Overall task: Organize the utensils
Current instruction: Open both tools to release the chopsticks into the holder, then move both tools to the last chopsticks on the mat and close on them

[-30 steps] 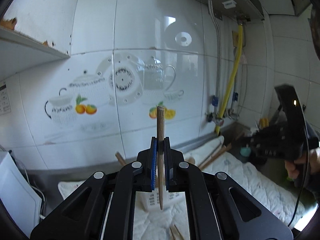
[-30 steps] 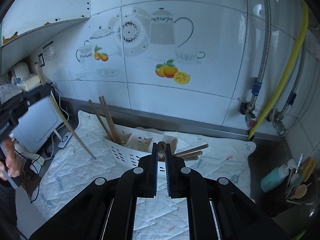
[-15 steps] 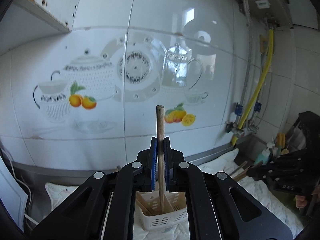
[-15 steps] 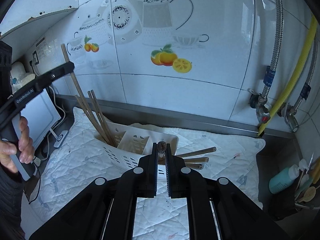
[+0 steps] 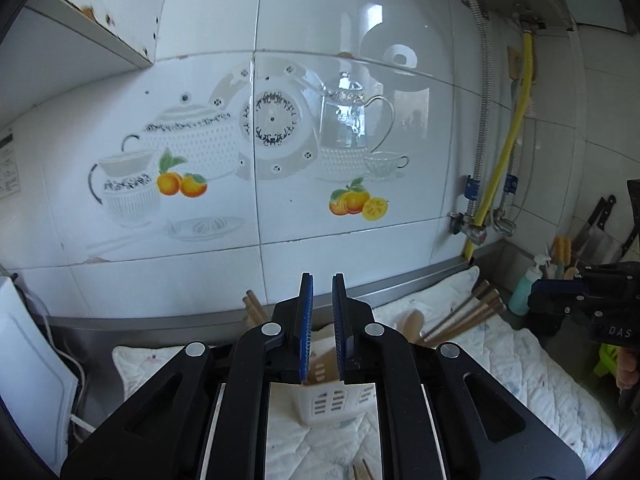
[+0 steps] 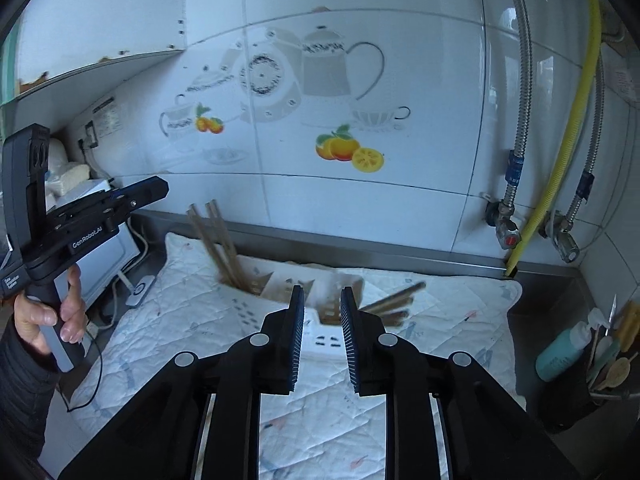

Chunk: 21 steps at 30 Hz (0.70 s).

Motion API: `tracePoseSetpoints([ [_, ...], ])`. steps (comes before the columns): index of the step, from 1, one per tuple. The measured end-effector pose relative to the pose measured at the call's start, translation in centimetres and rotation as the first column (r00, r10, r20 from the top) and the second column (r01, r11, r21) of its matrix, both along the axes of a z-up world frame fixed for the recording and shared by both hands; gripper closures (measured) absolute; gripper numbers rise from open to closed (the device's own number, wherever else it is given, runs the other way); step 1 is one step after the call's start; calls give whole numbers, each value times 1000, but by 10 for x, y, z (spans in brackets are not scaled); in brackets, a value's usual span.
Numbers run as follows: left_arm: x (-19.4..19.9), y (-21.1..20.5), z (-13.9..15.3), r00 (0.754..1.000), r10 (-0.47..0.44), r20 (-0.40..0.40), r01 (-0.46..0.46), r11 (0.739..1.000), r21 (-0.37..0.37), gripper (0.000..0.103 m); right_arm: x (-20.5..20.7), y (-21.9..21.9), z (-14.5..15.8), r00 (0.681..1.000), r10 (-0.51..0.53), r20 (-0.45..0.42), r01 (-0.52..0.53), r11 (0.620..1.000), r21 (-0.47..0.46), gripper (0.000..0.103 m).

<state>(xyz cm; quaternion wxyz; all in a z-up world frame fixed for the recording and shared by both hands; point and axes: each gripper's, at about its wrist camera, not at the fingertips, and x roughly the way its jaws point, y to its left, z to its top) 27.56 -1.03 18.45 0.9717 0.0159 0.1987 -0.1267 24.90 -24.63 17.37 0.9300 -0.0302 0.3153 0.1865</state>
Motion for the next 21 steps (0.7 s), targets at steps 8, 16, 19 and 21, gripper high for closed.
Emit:
tracePoseSetpoints([
  [8,-85,10,-5,1000,9,-4,-8,999,35,75,-91,22,-18,996,83,31,-83,996,12,80],
  [16,-152,28,-48,997,46,-61,-43,998,46,57,-159,58,-75,991,132,-8,-132,991,32,80],
  [19,-169,37,-67,993,60,-97,-58,998,30,52,-175,68,-100,992,126,-22,-126,991,39,80],
  [21,-176,41,-80,990,71,-120,-68,997,28,51,-183,74,-117,993,115,-40,-112,992,55,80],
])
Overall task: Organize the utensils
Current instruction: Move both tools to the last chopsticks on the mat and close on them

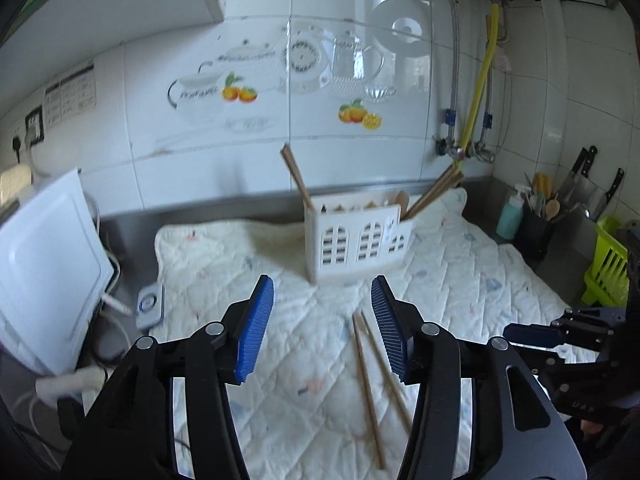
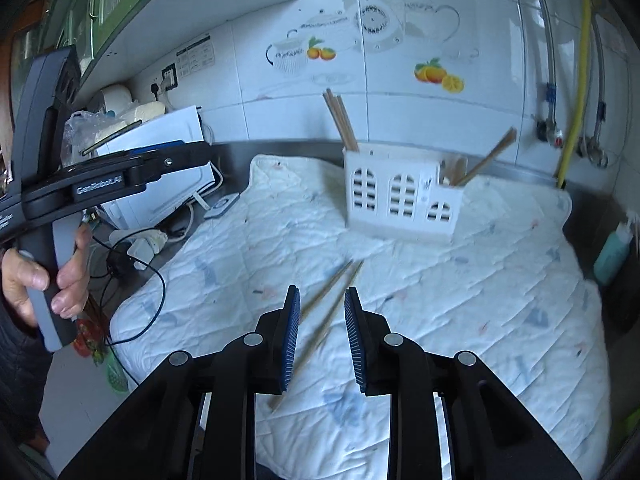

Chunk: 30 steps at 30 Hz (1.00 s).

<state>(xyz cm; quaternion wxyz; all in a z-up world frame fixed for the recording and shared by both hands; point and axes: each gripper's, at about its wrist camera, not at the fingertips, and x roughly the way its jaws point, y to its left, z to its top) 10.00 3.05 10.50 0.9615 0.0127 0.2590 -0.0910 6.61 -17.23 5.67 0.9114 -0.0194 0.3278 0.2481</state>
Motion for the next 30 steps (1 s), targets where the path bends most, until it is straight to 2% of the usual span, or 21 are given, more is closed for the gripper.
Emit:
tracePoseSetpoints([
  [3,-12,5,-21,999,11,-32,-12,1000,-8,50,-6,9,-28,999,-18,-31,18,1000,-6,80],
  [9,-24,9,-53,996,48,-75,-49,999,-8,50,-6,29,-80,989,-1,-146,5,1000,25,81],
  [15,-28,13,-79,990,74,-121,-73,997,11,50,2,42,-111,978,-30,-204,31,1000,4,85],
  [21,-29,14,-97,985,72,-159,-71,997,8,51,13,47,-127,967,-57,-249,57,998,-9,86],
  [30,-28,-1,-126,972,8,-233,-12,1000,-18,51,13,37,-125,968,-92,-234,90,996,-19,96],
])
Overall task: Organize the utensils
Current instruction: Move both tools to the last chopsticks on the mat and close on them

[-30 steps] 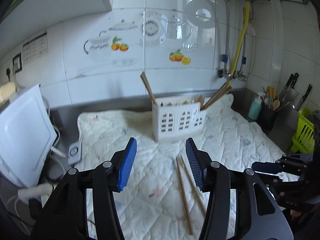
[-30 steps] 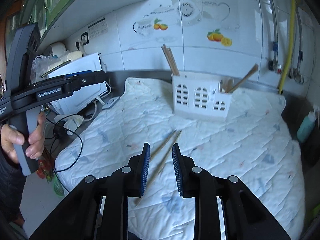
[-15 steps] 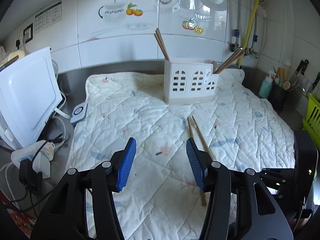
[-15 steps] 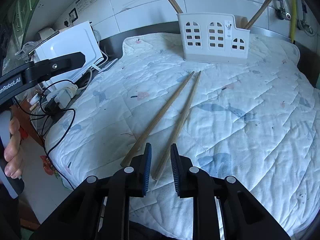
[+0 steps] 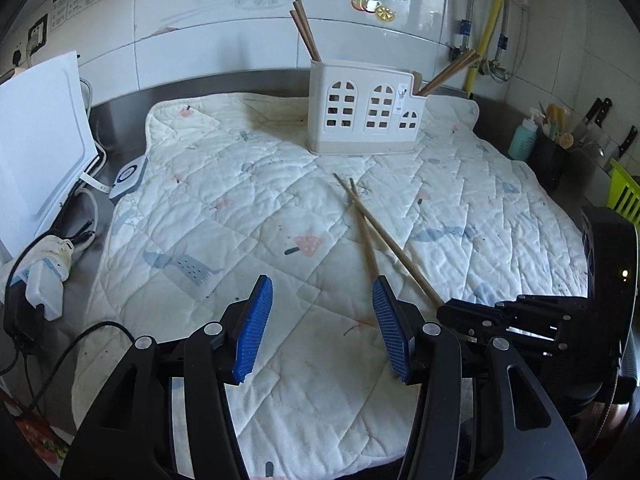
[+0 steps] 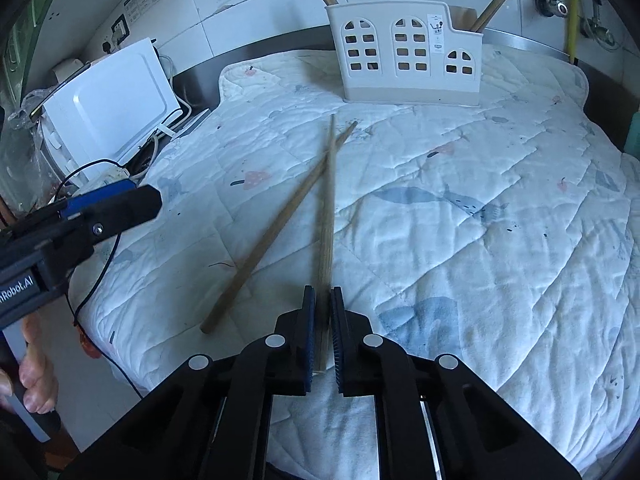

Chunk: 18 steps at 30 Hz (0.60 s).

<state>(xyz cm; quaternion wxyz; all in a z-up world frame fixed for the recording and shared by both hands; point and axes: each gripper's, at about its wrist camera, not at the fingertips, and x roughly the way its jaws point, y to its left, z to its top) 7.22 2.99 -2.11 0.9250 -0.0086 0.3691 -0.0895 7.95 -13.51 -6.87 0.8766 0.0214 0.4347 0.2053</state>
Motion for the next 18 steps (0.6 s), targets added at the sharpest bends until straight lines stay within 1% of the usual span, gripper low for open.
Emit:
tracePoseSetpoints([
  [4,0,-17,-13,998,-53,-25,53,999,-8,52,-4,-14,7,999,-20,30,20,1000,-4,96],
  [5,1,-22,-17,997,-68,-36,68,998,-10,56,-5,-17,10,999,-26,39,26,1000,-4,96],
  [7,3,-31,-24,995,-90,-52,89,996,-13,58,-8,-25,17,997,-34,68,35,999,-14,96],
  [9,6,-39,-32,992,-106,-66,106,994,-7,67,-11,-34,27,994,-42,102,45,999,-24,96],
  [11,10,-43,-39,990,-113,-86,112,994,-11,68,-13,-42,36,990,-49,133,54,998,-30,96],
  [12,12,-45,-43,989,-111,-94,110,994,-12,74,-15,-46,42,987,-55,151,61,998,-35,96],
  [13,14,-46,-46,989,-109,-102,108,994,-15,75,-15,-51,48,984,-61,167,67,997,-33,96],
  [16,18,-46,-54,988,-98,-119,96,995,-25,78,-15,-61,65,975,-74,212,82,996,-30,96],
  [18,18,-46,-54,990,-93,-108,91,996,-17,80,-15,-66,75,968,-77,238,85,996,-26,96],
])
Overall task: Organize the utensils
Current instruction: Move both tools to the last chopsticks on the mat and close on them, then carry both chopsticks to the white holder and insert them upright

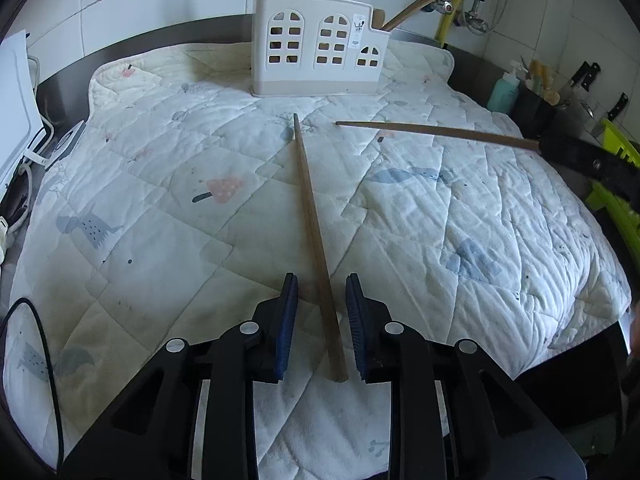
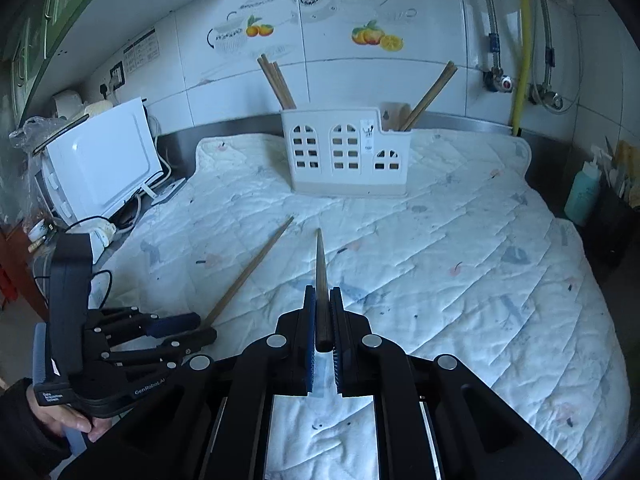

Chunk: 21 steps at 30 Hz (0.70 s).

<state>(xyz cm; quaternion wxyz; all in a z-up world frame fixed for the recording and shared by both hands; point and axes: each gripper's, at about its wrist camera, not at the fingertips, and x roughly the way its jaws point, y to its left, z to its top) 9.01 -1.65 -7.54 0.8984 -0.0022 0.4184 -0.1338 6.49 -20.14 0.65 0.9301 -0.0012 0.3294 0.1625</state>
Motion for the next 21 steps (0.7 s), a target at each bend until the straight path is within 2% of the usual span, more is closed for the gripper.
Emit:
tracePoseSetpoints([
  [1,0,0,0,1000,4,2,-4,1000,-1,81,1,-2,5,1000,0,11,0,1000,1,96],
  [5,1,-2,0,1000,8,9,-8,1000,18,96,3,-7,25,998,4,62,-4,1000,2,96],
  [10,6,7,17,1000,11,29,-10,1000,-14,98,10,-14,50,995,14,103,-16,1000,15,96],
  [21,40,21,100,983,1,185,10,998,-56,98,53,-32,114,987,43,154,-46,999,21,96],
])
